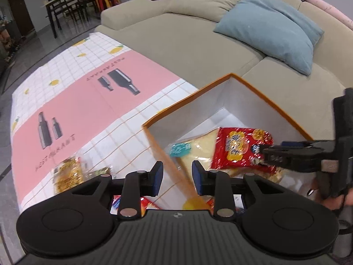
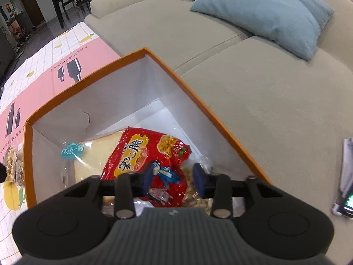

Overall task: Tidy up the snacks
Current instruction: 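Withdraw both tools from the box back toward the snack pile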

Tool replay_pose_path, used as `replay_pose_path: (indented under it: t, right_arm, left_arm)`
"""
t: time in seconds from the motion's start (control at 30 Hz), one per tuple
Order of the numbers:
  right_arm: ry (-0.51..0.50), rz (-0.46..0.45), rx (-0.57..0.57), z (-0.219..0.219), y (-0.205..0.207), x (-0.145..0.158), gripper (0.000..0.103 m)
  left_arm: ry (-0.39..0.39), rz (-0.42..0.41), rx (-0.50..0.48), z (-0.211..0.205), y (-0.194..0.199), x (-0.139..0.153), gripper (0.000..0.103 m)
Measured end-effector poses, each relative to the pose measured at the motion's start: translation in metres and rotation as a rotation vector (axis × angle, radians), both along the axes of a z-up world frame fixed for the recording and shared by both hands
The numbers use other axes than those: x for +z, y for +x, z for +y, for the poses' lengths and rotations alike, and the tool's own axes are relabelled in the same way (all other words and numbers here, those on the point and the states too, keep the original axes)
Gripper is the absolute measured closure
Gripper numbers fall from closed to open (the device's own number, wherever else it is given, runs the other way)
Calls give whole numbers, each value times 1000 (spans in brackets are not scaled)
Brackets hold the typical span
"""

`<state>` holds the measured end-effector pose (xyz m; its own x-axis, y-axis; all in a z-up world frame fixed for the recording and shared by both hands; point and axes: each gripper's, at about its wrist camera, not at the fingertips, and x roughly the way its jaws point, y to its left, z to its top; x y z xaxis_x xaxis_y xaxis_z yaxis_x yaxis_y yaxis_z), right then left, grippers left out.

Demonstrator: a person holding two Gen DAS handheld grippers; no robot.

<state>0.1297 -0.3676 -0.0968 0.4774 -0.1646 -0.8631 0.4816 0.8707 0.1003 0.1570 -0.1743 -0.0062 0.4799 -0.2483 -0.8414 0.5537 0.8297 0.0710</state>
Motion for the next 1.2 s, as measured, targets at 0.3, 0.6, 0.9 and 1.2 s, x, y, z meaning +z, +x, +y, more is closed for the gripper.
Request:
replay_pose_path:
  t: [0.3, 0.6, 0.9, 1.2]
  right_arm:
    - [-62, -134, 50, 34, -43, 49, 49]
    - [-100, -372, 226, 113, -89, 83, 47]
    - [-92, -377, 482, 195, -105, 62, 48]
    - [-65, -186, 589, 231, -92, 11, 57]
  left_arm:
    - [-39, -121, 121, 59, -32, 11, 67]
    - [-82, -63, 268, 140, -62, 0, 67]
    - [-105, -38, 354, 194, -91, -25, 46]
    - [-92, 35, 346, 206, -99, -65, 44]
